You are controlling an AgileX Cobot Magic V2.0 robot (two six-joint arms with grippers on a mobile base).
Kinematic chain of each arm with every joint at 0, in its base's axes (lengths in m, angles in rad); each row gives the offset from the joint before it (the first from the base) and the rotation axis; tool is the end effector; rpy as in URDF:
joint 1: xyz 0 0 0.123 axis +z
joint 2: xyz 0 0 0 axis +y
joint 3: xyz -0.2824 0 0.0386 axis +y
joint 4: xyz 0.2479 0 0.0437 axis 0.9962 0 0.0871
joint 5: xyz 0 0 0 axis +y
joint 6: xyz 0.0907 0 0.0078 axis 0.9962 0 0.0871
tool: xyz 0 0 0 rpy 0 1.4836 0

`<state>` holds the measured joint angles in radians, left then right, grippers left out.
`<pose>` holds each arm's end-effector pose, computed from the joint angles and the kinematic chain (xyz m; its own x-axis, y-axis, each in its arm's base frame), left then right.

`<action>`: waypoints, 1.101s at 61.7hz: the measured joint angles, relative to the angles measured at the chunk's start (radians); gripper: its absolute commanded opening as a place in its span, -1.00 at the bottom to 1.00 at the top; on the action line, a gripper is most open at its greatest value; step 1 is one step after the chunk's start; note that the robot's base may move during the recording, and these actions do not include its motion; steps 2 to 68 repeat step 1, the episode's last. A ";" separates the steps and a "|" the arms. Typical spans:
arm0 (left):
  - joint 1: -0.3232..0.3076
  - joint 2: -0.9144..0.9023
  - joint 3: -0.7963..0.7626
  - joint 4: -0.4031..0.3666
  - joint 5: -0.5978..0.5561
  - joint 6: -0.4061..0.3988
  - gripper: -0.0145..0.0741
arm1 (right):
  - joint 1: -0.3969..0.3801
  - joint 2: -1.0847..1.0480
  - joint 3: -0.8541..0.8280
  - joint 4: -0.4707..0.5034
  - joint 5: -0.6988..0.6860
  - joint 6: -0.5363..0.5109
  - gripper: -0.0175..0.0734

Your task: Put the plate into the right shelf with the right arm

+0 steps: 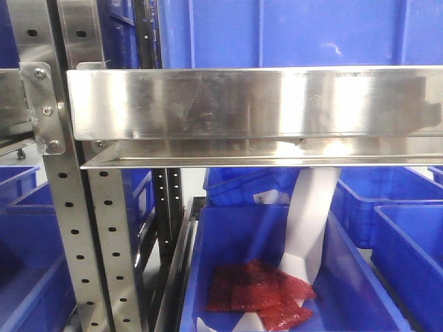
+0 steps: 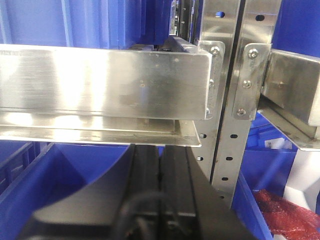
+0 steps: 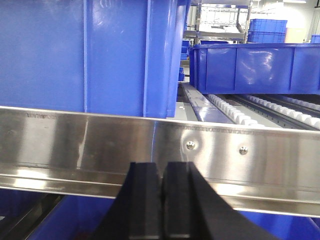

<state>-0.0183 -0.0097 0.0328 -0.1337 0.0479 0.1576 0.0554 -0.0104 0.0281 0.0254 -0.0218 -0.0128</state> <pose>0.0571 -0.0016 0.1982 0.0172 0.0237 -0.9996 0.0243 0.9994 0.0242 0.0564 0.0031 0.2061 0.0903 0.0176 -0.9958 -0.0560 0.9984 0.0126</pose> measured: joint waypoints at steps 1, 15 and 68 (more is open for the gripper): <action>0.000 0.000 0.000 0.000 0.000 0.000 -0.96 | 0.000 0.000 0.000 0.000 0.000 0.000 -0.50; 0.000 0.000 0.000 0.000 0.000 0.000 -0.96 | 0.000 0.000 0.000 0.000 0.000 0.000 -0.50; 0.000 0.000 0.000 0.000 0.000 0.000 -0.96 | 0.000 0.000 0.000 0.000 0.000 0.000 -0.50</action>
